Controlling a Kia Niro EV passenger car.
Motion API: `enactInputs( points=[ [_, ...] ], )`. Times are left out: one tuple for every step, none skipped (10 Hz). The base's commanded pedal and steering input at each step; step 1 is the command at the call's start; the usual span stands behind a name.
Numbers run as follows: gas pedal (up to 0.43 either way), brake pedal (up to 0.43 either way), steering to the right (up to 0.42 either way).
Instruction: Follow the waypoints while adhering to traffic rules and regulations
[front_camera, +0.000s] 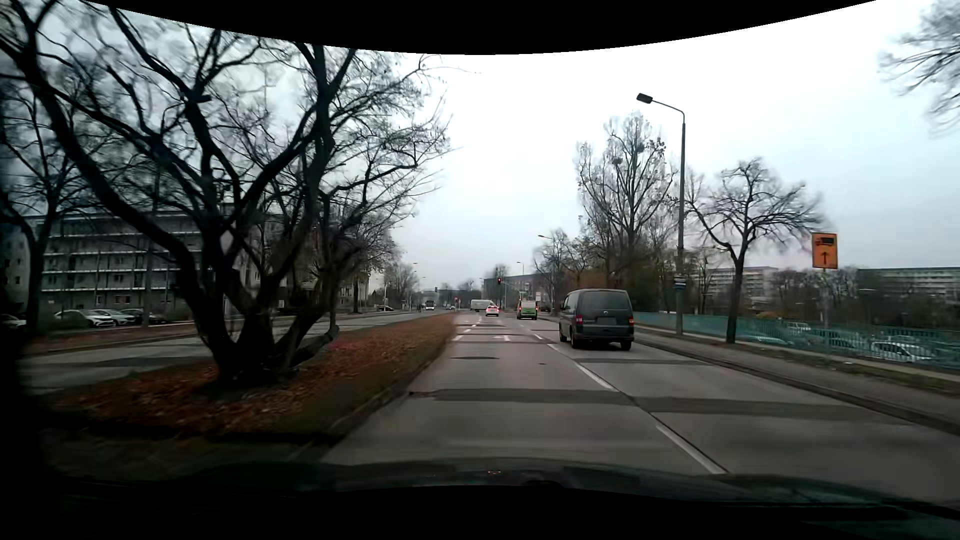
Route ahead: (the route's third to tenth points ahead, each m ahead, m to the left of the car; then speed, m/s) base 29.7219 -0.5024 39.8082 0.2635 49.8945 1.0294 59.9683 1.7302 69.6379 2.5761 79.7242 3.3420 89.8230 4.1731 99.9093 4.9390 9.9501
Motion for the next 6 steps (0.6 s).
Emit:
enactInputs(
  points=[
    [0.000, 0.000, 0.000],
    [0.000, 0.000, 0.000],
    [0.000, 0.000, 0.000],
    [0.000, 0.000, -0.002],
    [0.000, 0.000, -0.002],
    [0.000, 0.000, -0.002]
  ],
)
